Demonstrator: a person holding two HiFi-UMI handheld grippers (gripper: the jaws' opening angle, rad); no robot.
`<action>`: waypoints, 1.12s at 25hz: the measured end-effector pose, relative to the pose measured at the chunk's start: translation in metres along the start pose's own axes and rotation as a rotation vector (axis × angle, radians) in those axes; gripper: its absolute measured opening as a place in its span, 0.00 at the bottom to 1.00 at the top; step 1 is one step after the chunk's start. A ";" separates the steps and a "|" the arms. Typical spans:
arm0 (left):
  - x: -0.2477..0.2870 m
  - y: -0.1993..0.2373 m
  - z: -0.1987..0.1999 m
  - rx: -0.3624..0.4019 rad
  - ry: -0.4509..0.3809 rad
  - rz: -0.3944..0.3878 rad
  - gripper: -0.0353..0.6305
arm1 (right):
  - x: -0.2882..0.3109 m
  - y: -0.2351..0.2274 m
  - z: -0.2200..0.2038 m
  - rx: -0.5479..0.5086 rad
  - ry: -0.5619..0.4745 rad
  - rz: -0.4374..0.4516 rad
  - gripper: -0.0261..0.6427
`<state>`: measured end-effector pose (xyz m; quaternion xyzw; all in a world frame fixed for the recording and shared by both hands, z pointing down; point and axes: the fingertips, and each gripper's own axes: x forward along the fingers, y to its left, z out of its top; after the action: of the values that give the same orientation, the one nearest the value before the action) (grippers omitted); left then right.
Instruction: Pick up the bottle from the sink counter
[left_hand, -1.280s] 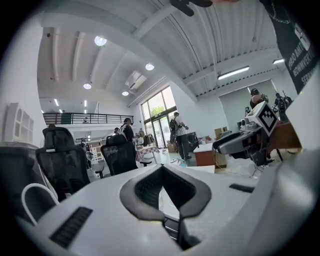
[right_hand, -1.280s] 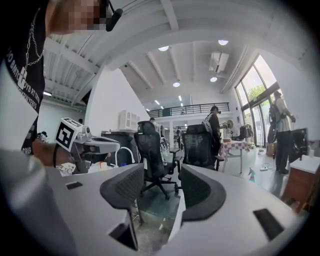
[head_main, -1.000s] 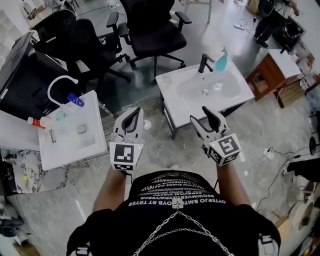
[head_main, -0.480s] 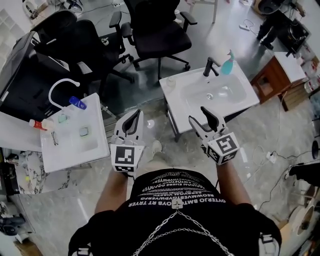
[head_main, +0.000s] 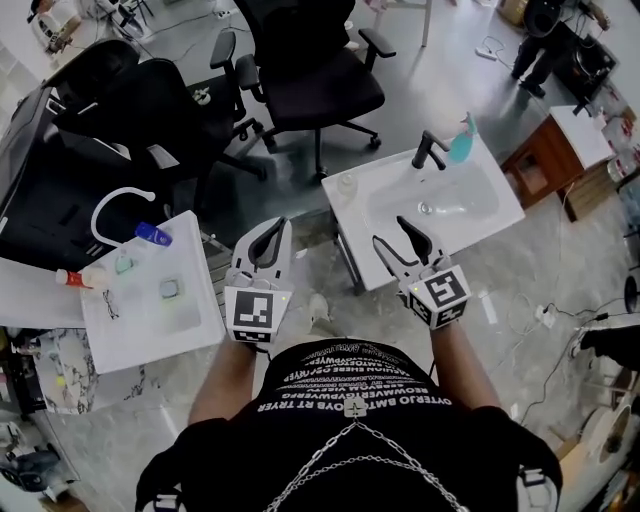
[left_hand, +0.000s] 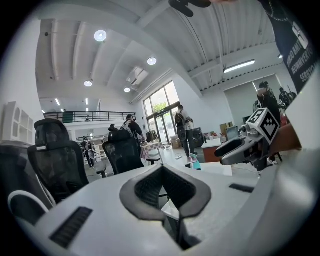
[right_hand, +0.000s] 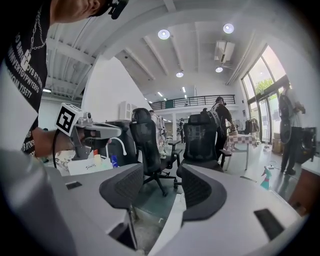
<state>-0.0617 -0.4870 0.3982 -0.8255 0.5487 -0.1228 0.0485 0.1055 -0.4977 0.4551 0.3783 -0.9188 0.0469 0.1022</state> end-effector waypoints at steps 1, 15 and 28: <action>0.008 0.004 -0.002 0.000 0.004 -0.006 0.06 | 0.007 -0.004 -0.003 0.005 0.005 -0.002 0.37; 0.108 0.062 -0.042 -0.015 0.069 -0.072 0.06 | 0.119 -0.058 -0.040 0.037 0.090 -0.006 0.42; 0.154 0.082 -0.081 -0.025 0.128 -0.120 0.06 | 0.218 -0.097 -0.134 0.036 0.231 0.054 0.49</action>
<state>-0.0994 -0.6563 0.4813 -0.8479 0.5017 -0.1713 -0.0043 0.0434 -0.6943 0.6349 0.3472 -0.9098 0.1096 0.1994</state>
